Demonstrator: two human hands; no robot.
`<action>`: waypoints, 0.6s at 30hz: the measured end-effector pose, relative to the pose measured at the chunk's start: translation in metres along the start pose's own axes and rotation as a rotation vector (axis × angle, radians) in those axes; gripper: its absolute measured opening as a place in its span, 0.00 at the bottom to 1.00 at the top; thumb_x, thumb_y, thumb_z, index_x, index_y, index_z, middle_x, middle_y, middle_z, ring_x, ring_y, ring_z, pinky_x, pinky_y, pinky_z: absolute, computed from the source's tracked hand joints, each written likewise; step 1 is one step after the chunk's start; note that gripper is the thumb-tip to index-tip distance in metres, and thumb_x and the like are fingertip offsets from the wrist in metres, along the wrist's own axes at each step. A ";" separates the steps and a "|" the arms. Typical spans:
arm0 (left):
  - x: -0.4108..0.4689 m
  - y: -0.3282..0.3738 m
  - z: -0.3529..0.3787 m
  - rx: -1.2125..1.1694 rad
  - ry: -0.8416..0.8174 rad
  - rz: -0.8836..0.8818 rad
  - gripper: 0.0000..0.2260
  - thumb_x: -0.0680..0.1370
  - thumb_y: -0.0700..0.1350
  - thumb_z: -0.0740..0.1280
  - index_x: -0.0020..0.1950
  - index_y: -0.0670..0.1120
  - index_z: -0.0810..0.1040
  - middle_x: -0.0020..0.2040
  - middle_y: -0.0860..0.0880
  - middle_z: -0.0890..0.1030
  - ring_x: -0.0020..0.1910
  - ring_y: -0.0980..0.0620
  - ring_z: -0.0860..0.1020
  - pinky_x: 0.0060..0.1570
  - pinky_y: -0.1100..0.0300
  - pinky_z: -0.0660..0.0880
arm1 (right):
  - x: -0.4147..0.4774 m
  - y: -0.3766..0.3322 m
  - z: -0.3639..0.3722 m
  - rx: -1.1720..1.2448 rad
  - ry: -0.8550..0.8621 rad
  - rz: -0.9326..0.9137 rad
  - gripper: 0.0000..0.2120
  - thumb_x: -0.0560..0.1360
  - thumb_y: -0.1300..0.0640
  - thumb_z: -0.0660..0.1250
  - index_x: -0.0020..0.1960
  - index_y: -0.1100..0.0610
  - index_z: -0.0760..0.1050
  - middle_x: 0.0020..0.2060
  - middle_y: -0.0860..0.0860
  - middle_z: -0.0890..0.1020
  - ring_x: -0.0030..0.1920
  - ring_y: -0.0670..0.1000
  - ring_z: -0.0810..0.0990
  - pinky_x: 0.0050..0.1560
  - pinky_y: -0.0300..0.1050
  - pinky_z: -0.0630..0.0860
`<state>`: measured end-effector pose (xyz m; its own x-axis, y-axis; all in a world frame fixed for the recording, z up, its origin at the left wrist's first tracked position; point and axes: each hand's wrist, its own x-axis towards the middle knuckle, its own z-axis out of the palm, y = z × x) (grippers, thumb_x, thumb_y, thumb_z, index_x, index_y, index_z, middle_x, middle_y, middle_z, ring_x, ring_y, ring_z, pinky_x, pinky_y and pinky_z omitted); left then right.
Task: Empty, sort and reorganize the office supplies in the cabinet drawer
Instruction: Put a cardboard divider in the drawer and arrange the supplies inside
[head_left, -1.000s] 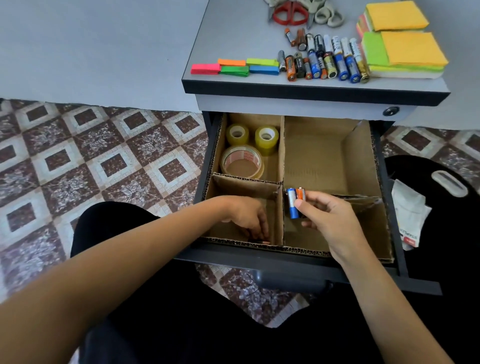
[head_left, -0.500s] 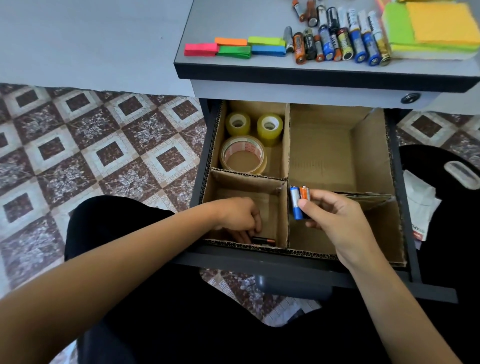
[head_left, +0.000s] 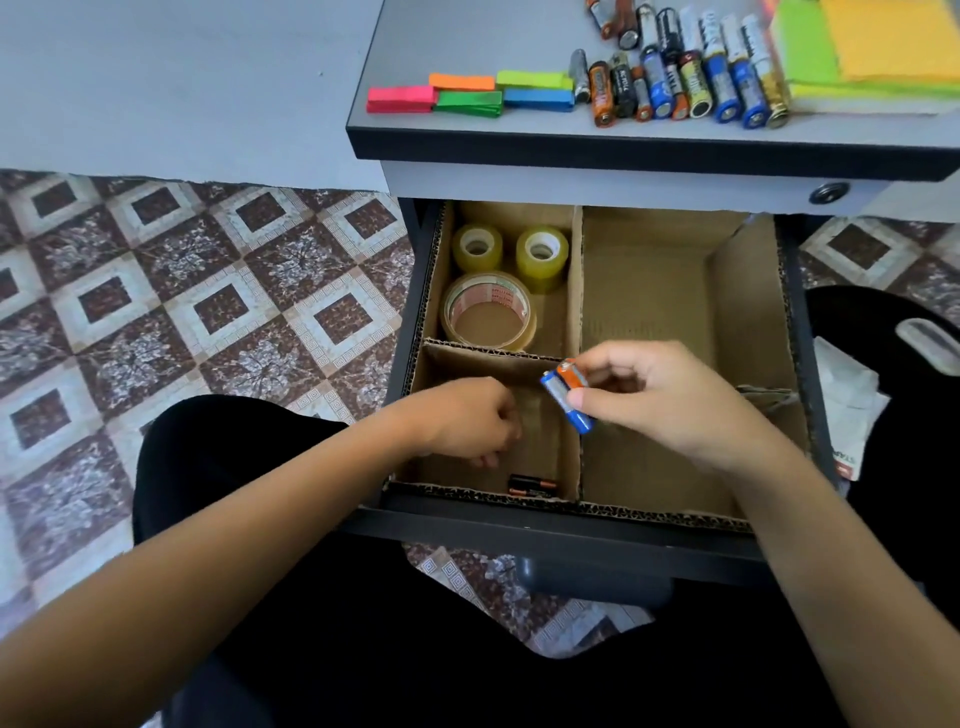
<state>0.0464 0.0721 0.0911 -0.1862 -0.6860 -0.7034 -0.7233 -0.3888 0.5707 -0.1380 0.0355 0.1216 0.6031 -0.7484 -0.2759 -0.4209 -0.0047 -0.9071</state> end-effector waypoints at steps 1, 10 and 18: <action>-0.010 0.002 -0.007 0.005 0.023 0.030 0.08 0.79 0.37 0.57 0.47 0.41 0.75 0.47 0.38 0.81 0.39 0.47 0.80 0.41 0.58 0.79 | 0.004 -0.007 -0.003 -0.075 -0.058 -0.021 0.09 0.72 0.60 0.71 0.46 0.47 0.79 0.42 0.44 0.84 0.42 0.39 0.80 0.46 0.32 0.75; -0.044 -0.022 -0.033 -0.008 1.077 0.177 0.11 0.79 0.40 0.60 0.59 0.43 0.77 0.53 0.47 0.76 0.53 0.49 0.75 0.48 0.66 0.67 | 0.047 -0.050 0.015 -0.655 -0.633 -0.164 0.12 0.75 0.56 0.67 0.59 0.49 0.77 0.41 0.37 0.77 0.41 0.38 0.76 0.42 0.29 0.71; -0.005 -0.031 -0.017 -0.119 0.900 0.080 0.23 0.83 0.45 0.54 0.76 0.42 0.53 0.76 0.44 0.59 0.74 0.49 0.57 0.66 0.65 0.53 | 0.084 -0.027 0.053 -0.996 -0.872 -0.098 0.10 0.72 0.61 0.68 0.53 0.55 0.76 0.37 0.46 0.75 0.39 0.50 0.75 0.40 0.44 0.74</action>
<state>0.0810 0.0774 0.0836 0.3926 -0.9152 -0.0915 -0.6479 -0.3458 0.6787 -0.0403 0.0079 0.1064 0.7364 -0.0512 -0.6745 -0.4387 -0.7952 -0.4186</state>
